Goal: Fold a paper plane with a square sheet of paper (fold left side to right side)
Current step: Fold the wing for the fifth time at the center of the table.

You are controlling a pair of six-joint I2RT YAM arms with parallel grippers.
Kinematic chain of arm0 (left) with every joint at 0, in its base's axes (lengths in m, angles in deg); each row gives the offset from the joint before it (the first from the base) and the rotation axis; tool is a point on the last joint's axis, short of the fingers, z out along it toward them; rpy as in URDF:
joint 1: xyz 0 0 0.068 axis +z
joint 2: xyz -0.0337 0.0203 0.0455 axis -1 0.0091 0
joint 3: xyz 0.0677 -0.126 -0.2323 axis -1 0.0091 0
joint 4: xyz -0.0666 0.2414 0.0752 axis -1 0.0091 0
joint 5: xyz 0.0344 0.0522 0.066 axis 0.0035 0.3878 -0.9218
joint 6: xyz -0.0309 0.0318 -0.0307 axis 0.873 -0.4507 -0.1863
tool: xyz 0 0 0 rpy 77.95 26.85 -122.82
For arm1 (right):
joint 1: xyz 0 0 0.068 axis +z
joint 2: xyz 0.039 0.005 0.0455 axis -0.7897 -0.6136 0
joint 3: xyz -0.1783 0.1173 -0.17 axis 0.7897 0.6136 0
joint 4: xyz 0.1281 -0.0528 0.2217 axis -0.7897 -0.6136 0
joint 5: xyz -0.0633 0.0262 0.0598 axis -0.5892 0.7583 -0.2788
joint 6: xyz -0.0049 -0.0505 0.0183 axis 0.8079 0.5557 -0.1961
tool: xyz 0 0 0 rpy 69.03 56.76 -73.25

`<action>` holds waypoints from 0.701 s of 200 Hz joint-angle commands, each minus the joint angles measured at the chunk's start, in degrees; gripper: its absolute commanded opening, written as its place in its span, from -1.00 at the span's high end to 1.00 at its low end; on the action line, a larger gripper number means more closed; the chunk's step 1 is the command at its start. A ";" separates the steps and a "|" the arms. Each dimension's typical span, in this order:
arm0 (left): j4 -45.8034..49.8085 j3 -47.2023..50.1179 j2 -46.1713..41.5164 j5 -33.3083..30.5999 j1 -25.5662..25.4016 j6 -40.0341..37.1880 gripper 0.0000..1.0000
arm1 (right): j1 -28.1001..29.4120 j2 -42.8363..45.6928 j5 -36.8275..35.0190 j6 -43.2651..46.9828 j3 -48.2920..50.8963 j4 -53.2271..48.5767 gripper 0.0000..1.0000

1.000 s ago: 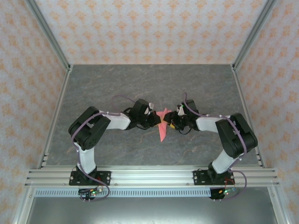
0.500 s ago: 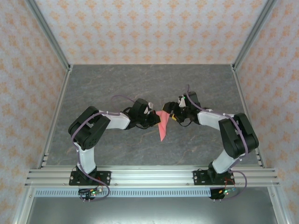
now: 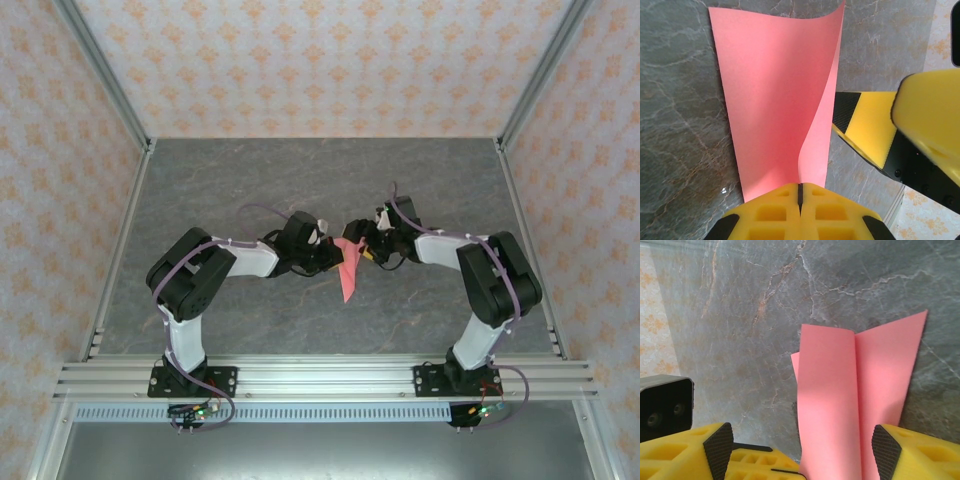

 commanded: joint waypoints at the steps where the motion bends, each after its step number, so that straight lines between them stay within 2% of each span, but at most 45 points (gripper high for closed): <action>1: -0.92 -0.88 -0.98 0.35 0.44 -1.22 1.00 | 0.56 -1.21 0.27 -0.39 -1.55 0.97 -0.52; 70: 4.11 -2.65 -1.94 -0.56 0.54 -5.65 1.00 | 1.56 -4.90 -2.39 1.88 -4.55 -6.70 -0.52; 140: 8.05 -4.91 0.05 -0.04 2.15 -11.01 1.00 | 1.57 -5.79 -3.28 3.34 -4.48 -9.60 -0.51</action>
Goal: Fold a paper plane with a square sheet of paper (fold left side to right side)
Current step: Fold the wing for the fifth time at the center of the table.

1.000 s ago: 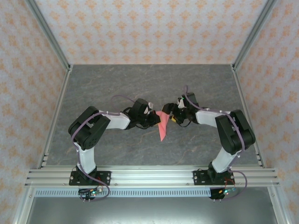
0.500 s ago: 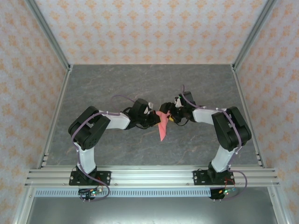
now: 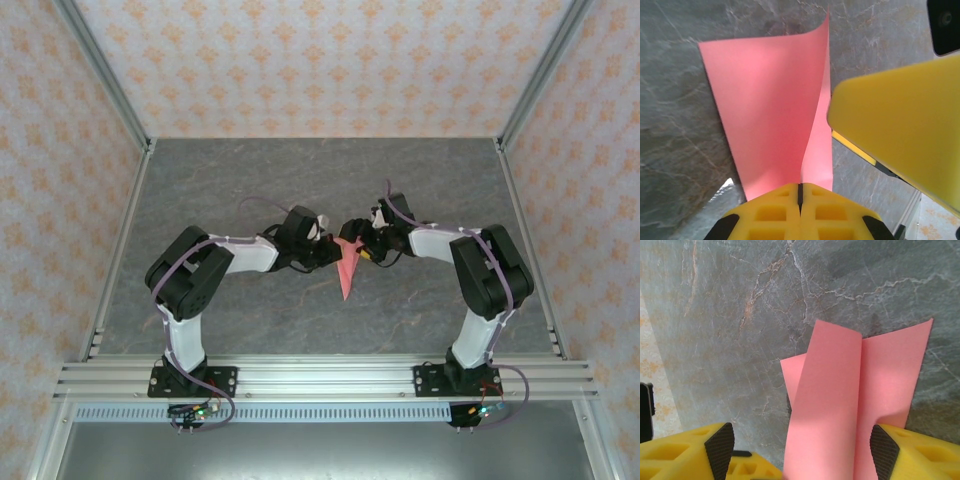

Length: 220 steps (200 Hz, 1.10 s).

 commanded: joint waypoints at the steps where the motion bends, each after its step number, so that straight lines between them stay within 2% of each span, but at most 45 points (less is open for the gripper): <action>1: 2.74 -2.04 0.18 -0.01 0.69 -3.61 1.00 | 0.59 -2.11 -2.38 1.70 -0.02 -4.75 -0.51; 220: 1.68 -3.46 5.97 0.89 0.69 -6.22 1.00 | 1.22 -1.77 -2.10 1.95 0.61 -4.92 -0.51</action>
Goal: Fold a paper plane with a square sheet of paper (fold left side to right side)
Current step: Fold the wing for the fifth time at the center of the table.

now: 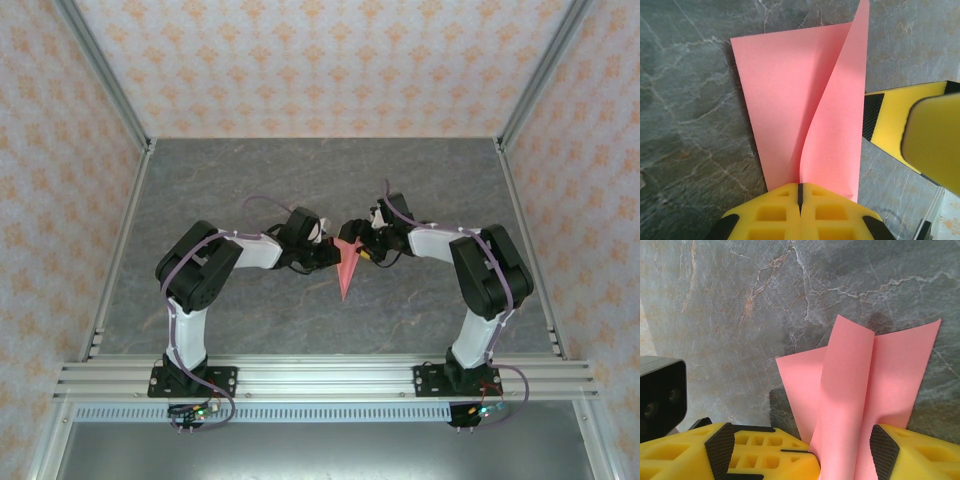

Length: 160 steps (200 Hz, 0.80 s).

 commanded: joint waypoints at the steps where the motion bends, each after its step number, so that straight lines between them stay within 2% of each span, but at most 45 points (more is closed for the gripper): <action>1: 0.35 -1.41 1.43 -0.38 0.34 -1.60 1.00 | 0.89 -1.74 -1.87 0.90 0.81 -4.40 -0.51; 160: 3.78 0.08 -5.05 -2.13 0.34 -5.14 1.00 | 1.00 -1.92 -1.88 1.12 0.98 -4.73 -0.51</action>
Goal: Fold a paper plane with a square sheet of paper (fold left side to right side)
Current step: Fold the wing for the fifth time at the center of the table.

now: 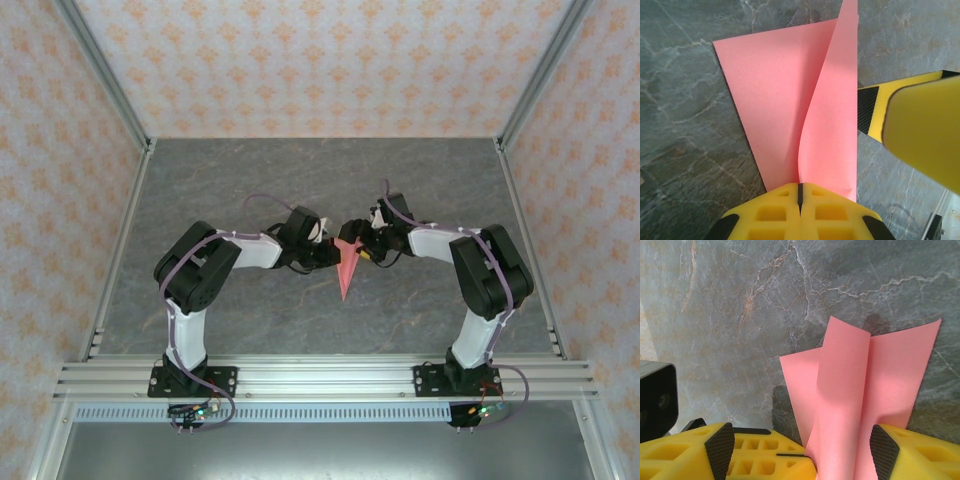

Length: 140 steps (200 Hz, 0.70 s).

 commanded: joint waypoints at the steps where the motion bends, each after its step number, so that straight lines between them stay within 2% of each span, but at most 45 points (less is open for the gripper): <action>1: 1.96 0.36 -4.16 -1.80 0.34 -1.76 1.00 | 0.98 -1.95 -1.88 0.95 0.98 -4.63 -0.51; 140: 2.15 -0.96 -0.48 -3.09 0.52 -1.54 1.00 | 1.08 -1.98 -1.62 1.14 0.98 -5.05 -0.51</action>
